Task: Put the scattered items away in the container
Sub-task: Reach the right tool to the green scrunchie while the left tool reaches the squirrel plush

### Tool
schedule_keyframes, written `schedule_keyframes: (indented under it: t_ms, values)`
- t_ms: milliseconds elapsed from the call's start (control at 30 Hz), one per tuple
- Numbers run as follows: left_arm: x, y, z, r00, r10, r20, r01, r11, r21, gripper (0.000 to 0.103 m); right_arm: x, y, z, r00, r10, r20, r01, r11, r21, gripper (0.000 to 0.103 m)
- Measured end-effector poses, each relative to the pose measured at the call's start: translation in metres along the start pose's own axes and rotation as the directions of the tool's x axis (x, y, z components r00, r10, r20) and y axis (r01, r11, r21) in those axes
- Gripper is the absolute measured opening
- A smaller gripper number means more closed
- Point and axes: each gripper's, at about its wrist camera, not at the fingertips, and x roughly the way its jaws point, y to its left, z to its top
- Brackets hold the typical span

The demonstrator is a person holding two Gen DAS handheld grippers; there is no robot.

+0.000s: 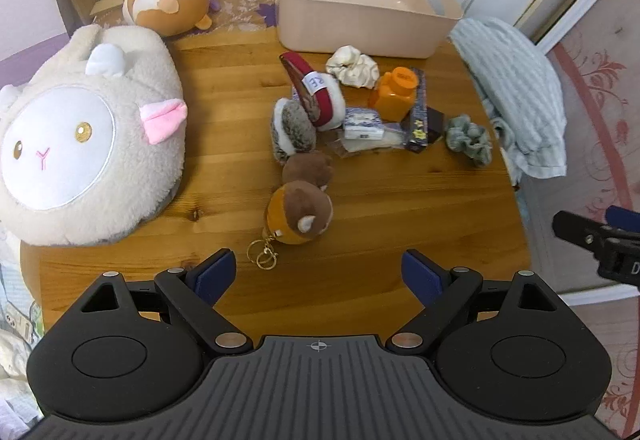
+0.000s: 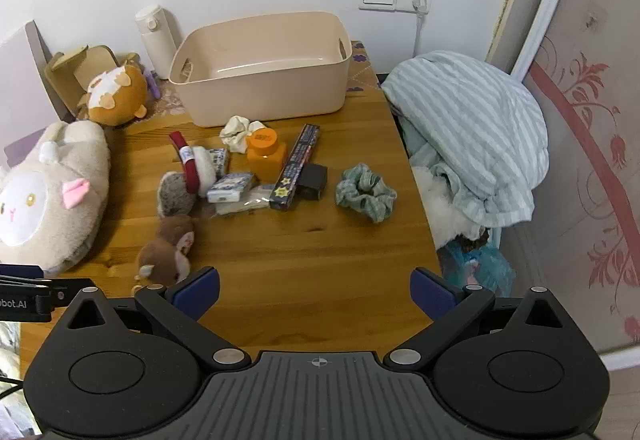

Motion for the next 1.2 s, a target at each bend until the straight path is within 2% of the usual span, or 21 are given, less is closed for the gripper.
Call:
schedule_keyframes:
  t_ms: [133, 333, 533, 833, 1200]
  values:
    - [0.019, 0.002, 0.009, 1.000, 0.024, -0.013, -0.024, 1.000, 0.016, 0.091, 0.020, -0.008, 0.011, 1.000, 0.001, -0.022, -0.001, 1.000, -0.020, 0.102]
    - [0.057, 0.004, 0.020, 0.996, 0.051, -0.073, -0.048, 0.998, 0.046, 0.091, 0.055, -0.018, 0.022, 0.998, 0.018, -0.059, -0.023, 0.996, -0.087, 0.102]
    - [0.091, 0.004, 0.032, 0.992, 0.058, -0.116, -0.054, 0.998, 0.035, 0.091, 0.090, -0.030, 0.032, 0.996, 0.040, -0.084, -0.052, 0.988, -0.148, 0.100]
    - [0.117, -0.005, 0.056, 0.987, 0.105, -0.122, -0.095, 0.992, 0.084, 0.091, 0.138, -0.046, 0.052, 0.992, 0.034, -0.118, -0.060, 0.972, -0.227, 0.096]
    - [0.152, 0.001, 0.069, 0.971, 0.129, -0.199, -0.101, 0.984, 0.146, 0.091, 0.183, -0.053, 0.074, 0.988, 0.048, -0.148, -0.089, 0.954, -0.285, 0.094]
